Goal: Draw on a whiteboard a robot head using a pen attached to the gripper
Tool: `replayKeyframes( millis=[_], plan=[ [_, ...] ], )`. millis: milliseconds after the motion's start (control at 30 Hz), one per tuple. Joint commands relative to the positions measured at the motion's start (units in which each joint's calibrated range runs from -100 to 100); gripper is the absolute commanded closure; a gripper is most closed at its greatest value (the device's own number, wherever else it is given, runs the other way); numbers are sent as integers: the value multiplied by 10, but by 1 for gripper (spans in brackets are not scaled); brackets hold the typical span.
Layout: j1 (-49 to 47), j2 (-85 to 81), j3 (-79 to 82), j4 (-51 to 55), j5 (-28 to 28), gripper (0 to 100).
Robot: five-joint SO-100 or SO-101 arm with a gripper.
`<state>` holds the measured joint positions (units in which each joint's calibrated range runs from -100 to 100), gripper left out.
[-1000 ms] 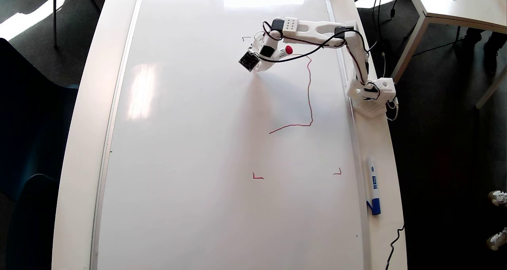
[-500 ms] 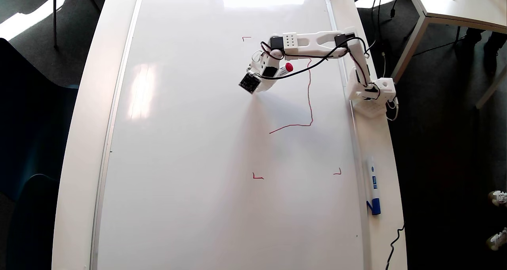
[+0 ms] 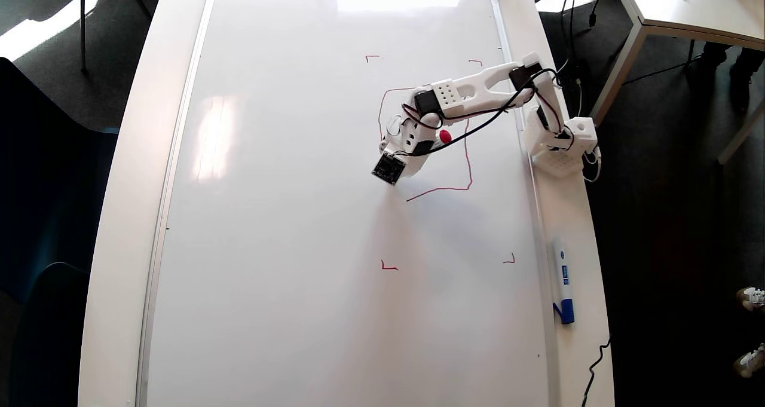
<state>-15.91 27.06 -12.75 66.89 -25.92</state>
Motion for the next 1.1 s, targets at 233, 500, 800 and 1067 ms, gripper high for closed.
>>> replayKeyframes(
  millis=[233,500,800,1067],
  plan=[
    [-67,-5,-1,-2,-22,99],
    [-92,-5,0,-2,-32,99],
    [-109,-5,-6,-3,-42,99],
    [-95,-44,-74,6,-38,99]
  ],
)
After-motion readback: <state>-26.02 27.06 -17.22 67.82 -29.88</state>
